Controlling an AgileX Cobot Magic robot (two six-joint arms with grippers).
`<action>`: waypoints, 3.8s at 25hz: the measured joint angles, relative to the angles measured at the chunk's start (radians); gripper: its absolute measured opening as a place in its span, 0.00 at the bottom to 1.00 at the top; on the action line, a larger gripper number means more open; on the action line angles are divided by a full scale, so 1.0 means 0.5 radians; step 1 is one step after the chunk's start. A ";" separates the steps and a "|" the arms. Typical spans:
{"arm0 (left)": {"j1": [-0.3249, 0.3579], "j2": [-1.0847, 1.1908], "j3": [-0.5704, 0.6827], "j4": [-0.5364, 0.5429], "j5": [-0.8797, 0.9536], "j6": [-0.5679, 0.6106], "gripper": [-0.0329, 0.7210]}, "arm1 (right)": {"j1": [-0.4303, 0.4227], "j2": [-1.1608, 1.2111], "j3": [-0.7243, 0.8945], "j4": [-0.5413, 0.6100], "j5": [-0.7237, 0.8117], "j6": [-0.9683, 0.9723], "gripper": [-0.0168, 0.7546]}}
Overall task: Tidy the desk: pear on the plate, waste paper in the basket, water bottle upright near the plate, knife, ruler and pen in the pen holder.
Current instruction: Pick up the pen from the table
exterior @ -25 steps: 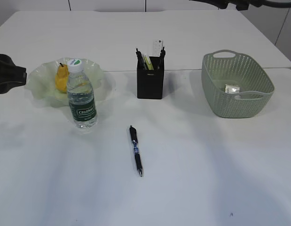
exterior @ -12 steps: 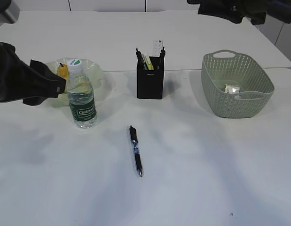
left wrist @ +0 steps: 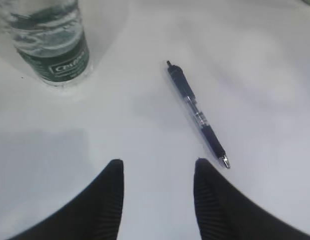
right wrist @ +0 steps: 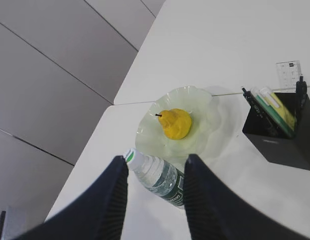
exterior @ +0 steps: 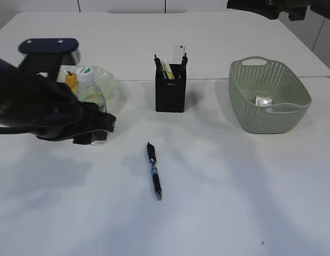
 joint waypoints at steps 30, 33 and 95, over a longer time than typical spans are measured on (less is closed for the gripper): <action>-0.150 1.221 -0.947 -0.438 0.646 -0.569 0.62 | 0.000 0.000 0.000 0.000 0.000 -0.019 0.39; -0.150 1.235 -0.947 -0.438 0.597 -0.569 0.59 | 0.000 0.000 0.000 0.000 0.000 -0.019 0.39; -0.150 1.032 -0.965 -0.175 0.733 -0.358 0.12 | 0.000 0.000 0.000 0.000 0.000 -0.024 0.39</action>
